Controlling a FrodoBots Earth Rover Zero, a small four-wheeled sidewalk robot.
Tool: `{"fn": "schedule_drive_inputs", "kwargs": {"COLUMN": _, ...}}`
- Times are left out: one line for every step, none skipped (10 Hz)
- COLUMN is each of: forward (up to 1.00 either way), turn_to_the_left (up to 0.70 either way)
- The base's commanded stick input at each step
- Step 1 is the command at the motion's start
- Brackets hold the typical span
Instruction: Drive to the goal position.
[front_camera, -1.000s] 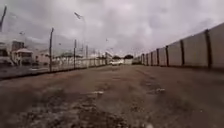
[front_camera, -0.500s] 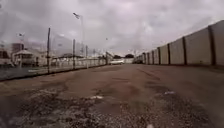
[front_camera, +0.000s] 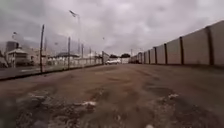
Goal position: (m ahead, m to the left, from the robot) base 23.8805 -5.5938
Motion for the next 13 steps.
{"fn": "schedule_drive_inputs", "kwargs": {"forward": 0.6, "turn_to_the_left": -0.15}}
{"fn": "schedule_drive_inputs", "kwargs": {"forward": 0.6, "turn_to_the_left": -0.15}}
{"fn": "schedule_drive_inputs", "kwargs": {"forward": 0.6, "turn_to_the_left": -0.15}}
{"fn": "schedule_drive_inputs", "kwargs": {"forward": 0.6, "turn_to_the_left": -0.15}}
{"fn": "schedule_drive_inputs", "kwargs": {"forward": 0.6, "turn_to_the_left": -0.15}}
{"fn": "schedule_drive_inputs", "kwargs": {"forward": 0.6, "turn_to_the_left": -0.15}}
{"fn": "schedule_drive_inputs", "kwargs": {"forward": 0.6, "turn_to_the_left": -0.15}}
{"fn": "schedule_drive_inputs", "kwargs": {"forward": 0.6, "turn_to_the_left": -0.15}}
{"fn": "schedule_drive_inputs", "kwargs": {"forward": 0.6, "turn_to_the_left": -0.15}}
{"fn": "schedule_drive_inputs", "kwargs": {"forward": 0.6, "turn_to_the_left": -0.14}}
{"fn": "schedule_drive_inputs", "kwargs": {"forward": 0.6, "turn_to_the_left": -0.14}}
{"fn": "schedule_drive_inputs", "kwargs": {"forward": 0.6, "turn_to_the_left": -0.11}}
{"fn": "schedule_drive_inputs", "kwargs": {"forward": 0.6, "turn_to_the_left": -0.07}}
